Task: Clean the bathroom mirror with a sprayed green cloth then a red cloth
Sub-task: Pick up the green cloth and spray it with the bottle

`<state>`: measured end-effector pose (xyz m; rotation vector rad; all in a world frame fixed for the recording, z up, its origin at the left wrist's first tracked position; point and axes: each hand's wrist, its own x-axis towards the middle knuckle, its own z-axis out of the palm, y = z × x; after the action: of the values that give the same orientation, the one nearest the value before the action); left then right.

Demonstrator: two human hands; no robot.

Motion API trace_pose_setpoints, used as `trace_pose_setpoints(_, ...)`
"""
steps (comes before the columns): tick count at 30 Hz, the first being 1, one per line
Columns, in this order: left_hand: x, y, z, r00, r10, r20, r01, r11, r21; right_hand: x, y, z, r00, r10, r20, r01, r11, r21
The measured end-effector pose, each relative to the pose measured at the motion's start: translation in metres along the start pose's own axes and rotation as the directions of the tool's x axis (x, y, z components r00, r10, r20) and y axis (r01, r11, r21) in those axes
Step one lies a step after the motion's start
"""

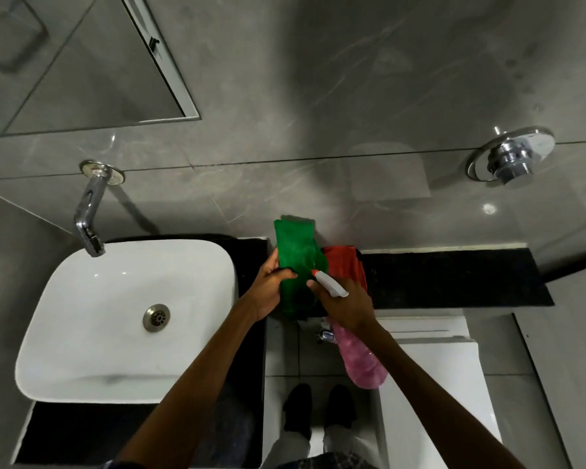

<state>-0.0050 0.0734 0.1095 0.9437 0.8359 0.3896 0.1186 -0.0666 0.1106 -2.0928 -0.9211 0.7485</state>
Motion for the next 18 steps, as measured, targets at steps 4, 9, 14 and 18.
trace_pose_setpoints(4, 0.009, -0.014, 0.008, 0.999, -0.043, -0.001, 0.043, 0.999, -0.003, 0.008, 0.034, -0.011, 0.998, 0.061, 0.013, -0.061, 0.998, 0.011)
trace_pose_setpoints(9, 0.026, -0.025, 0.019, 0.993, -0.119, -0.021, 0.118, 0.992, -0.037, 0.049, 0.097, -0.063, 0.986, 0.113, -0.123, -0.086, 0.975, 0.205)
trace_pose_setpoints(14, 0.034, -0.033, 0.027, 0.988, -0.151, -0.029, 0.149, 0.986, -0.070, 0.093, 0.131, -0.086, 0.945, 0.226, -0.238, -0.123, 0.916, 0.383)
trace_pose_setpoints(18, 0.037, -0.039, 0.024, 0.985, -0.165, -0.053, 0.159, 0.982, -0.102, 0.117, 0.141, -0.089, 0.917, 0.252, -0.309, -0.134, 0.925, 0.355)
